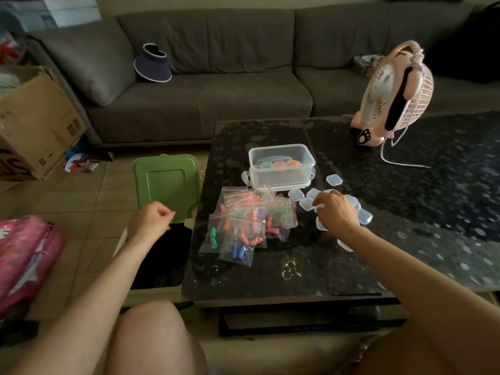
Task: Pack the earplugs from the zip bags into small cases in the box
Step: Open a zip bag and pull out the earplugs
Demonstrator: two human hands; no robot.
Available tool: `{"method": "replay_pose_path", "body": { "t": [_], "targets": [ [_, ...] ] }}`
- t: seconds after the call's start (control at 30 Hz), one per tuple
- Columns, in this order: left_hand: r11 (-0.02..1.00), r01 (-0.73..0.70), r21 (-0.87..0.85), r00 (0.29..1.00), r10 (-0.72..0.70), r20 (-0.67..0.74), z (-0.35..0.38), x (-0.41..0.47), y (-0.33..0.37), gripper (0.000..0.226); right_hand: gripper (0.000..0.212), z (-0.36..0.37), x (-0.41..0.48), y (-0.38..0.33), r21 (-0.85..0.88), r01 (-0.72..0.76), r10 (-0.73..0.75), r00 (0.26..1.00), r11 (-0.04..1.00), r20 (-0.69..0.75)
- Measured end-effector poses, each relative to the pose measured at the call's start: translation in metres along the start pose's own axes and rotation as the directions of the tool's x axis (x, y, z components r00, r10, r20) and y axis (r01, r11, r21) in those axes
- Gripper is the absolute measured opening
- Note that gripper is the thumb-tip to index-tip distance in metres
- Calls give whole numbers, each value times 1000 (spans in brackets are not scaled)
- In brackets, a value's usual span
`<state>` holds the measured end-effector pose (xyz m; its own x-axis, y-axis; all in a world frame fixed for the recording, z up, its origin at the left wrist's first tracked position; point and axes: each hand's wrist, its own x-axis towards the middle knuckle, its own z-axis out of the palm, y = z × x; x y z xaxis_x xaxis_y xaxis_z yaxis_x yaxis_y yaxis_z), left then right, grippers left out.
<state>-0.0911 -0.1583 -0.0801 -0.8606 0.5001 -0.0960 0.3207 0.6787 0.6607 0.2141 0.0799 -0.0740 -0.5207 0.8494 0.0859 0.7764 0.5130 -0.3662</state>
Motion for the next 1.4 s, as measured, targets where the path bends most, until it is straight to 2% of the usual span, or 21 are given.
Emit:
{"method": "replay_pose_path", "body": {
  "t": [0.1,0.23,0.33,0.43,0.5,0.57,0.67,0.77,0.87,0.97,1.1,1.23,1.4],
  "targets": [
    [967,-253,41,964,249,90,1,-33,56,13,28,-8,-5,-5,103,-22,28,998,994,-54],
    [890,-455,-22,871,450,197,15,-78,108,9,15,-25,-18,-25,369,-62,91,994,928,-62],
    [852,-510,-117,798,520,305,38,-106,129,23,8,-31,-29,-42,649,-128,86,992,750,97],
    [809,-585,-58,756,569,323,63,-129,137,45,7,-27,-43,-52,726,-197,21,970,659,244],
    [777,-629,4,736,594,324,76,-137,137,55,9,-21,-48,-53,724,-219,10,960,654,281],
    [769,-637,62,746,594,302,84,-138,132,51,10,-14,-51,-47,657,-222,17,953,720,303],
    [772,-597,220,802,581,137,89,-127,113,39,12,-7,-51,-31,488,-209,70,955,847,288],
    [817,-431,382,886,464,9,86,-111,98,61,13,-4,-50,-18,305,-152,75,965,940,250],
    [835,-319,450,942,330,55,87,-98,91,92,17,-4,-49,-14,148,-83,56,982,986,180],
    [834,-314,453,948,303,100,92,-93,88,98,23,-2,-49,-18,47,-21,16,993,999,114],
    [831,-330,448,942,324,91,99,-88,86,78,17,0,-53,-31,153,90,-94,995,984,19],
    [829,-358,430,926,375,49,102,-89,84,49,15,2,-56,-45,322,199,-230,971,926,61],
    [814,-394,427,916,384,114,107,-96,86,55,25,12,-59,-60,429,204,-284,950,880,132]
  ]
}}
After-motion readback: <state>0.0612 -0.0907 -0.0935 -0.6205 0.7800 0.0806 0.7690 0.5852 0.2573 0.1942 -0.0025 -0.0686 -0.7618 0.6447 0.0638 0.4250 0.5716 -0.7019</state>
